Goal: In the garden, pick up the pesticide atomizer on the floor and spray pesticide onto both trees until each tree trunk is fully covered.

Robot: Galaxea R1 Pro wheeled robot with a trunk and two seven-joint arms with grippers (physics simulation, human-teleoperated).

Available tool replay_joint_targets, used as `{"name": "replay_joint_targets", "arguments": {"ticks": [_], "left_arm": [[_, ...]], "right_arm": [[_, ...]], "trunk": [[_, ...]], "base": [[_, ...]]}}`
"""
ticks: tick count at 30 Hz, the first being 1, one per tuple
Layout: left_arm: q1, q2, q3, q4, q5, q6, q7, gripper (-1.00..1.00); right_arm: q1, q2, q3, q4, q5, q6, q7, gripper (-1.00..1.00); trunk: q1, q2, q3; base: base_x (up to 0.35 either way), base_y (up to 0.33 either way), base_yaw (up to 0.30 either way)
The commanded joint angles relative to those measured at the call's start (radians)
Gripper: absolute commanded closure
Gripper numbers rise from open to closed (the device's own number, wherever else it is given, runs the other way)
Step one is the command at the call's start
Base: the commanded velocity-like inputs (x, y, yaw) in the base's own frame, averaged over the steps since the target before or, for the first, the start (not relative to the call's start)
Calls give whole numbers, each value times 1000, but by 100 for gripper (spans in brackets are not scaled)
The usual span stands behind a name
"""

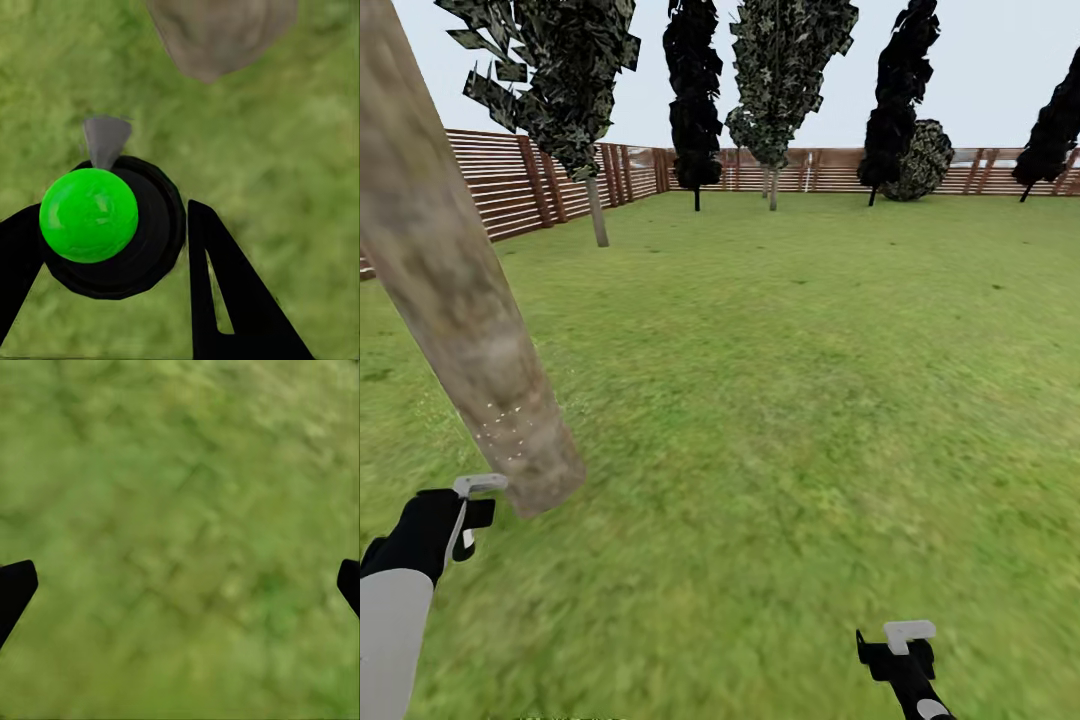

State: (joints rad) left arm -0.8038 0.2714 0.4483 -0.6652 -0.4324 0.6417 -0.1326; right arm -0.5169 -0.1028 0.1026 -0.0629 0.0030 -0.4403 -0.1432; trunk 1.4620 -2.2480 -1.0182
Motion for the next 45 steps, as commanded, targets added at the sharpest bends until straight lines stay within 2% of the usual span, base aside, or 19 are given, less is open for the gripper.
{"name": "replay_joint_targets", "arguments": {"ticks": [1,9,15,20,21,23,27,33,45], "left_arm": [[0,1,3,0,0,2,7,100],[0,-16,3,-3,5,2,12,100],[20,-15,2,-7,5,-7,41,100],[39,-15,32,-7,8,-14,75,100],[40,-19,48,0,9,-26,78,100],[40,-26,56,3,11,-52,79,100],[40,-51,59,4,11,-60,79,100],[40,-54,59,4,11,-62,79,100],[40,-64,59,4,11,-62,79,100]], "right_arm": [[0,0,0,0,0,0,0,-100],[0,-2,0,1,0,0,-1,-100],[0,0,1,0,1,0,0,-100],[0,3,2,1,2,0,-1,-100],[0,5,2,1,2,0,-1,-100],[0,6,2,1,2,0,-1,-100],[0,6,2,2,2,0,-1,-100],[0,6,2,2,2,0,-1,-100],[0,6,2,2,2,0,-1,-100]], "trunk": [[0,0,0],[0,0,0],[0,0,0],[0,0,0],[0,0,0],[0,0,0],[0,0,0],[0,0,0],[0,0,0]], "base": [[16,-2,277],[1,-56,65],[88,-263,3],[109,-269,232],[135,-264,274],[153,-257,276],[160,-255,276],[161,-255,248],[163,-253,9]]}}
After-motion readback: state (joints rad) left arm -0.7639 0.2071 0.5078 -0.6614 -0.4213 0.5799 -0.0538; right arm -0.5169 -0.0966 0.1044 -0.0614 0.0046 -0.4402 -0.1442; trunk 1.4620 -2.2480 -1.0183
